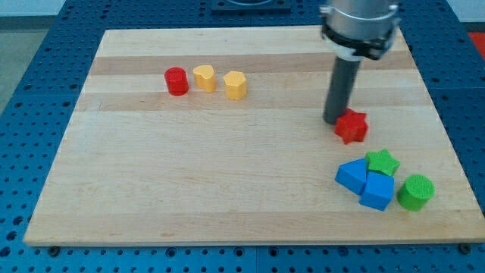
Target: Move the hexagon to the top left of the red star
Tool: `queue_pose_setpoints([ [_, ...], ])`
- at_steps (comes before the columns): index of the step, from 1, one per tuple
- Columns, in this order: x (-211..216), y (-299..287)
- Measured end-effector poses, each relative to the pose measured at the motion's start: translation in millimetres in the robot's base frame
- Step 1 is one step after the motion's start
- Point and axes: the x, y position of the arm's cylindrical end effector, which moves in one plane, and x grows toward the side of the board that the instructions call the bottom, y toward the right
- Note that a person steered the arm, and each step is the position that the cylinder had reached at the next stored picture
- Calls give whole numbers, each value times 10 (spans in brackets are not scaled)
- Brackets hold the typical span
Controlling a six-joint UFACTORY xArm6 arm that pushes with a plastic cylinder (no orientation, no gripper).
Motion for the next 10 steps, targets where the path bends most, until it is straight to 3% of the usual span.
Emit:
queue_pose_setpoints([
  [4,431,274],
  [6,195,-413],
  [8,414,-1967],
  [9,285,-2894],
  [10,-183,-3428],
])
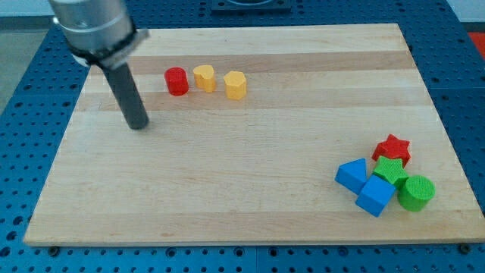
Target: Move the hexagon to the top left of the red star
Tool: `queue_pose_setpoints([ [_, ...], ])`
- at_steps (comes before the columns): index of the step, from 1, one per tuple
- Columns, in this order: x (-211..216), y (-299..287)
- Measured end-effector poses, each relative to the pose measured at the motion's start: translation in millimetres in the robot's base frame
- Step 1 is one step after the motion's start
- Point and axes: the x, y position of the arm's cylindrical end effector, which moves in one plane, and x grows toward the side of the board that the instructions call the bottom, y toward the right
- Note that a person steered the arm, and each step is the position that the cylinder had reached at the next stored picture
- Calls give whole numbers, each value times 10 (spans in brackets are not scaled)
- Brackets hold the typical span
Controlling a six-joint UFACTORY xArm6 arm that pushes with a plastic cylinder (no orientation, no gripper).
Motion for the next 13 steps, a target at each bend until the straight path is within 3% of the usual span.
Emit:
queue_pose_setpoints([
  [1,-334,-133],
  [4,-639,31],
  [8,-731,247],
  [13,-629,1676],
])
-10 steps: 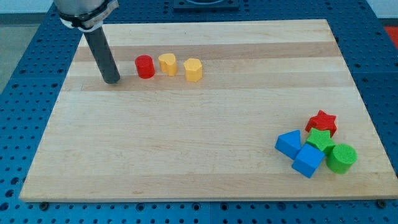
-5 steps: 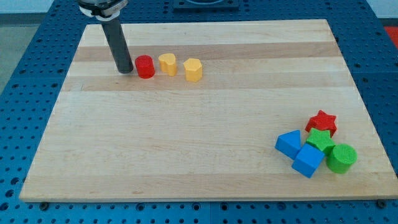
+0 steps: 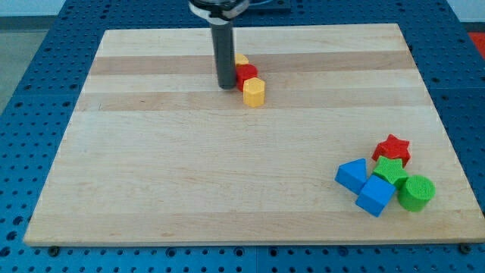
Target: Move the hexagon to the top left of the red star
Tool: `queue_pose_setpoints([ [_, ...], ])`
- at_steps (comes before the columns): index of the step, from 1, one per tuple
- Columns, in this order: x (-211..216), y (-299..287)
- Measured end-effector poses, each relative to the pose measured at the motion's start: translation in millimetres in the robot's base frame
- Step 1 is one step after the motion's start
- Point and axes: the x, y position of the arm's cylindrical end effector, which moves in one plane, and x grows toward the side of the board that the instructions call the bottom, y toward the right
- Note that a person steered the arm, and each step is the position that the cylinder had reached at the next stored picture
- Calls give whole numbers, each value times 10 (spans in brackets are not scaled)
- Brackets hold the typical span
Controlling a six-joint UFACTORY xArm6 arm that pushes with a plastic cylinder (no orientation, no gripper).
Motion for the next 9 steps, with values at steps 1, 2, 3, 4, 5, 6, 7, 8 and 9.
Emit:
queue_pose_setpoints([
  [1,257,298],
  [2,522,723],
  [3,614,1098],
  [4,613,1216],
  [5,517,1178],
  [6,602,1537],
  [7,630,1767],
  [8,792,1813],
  [9,1023,1867],
])
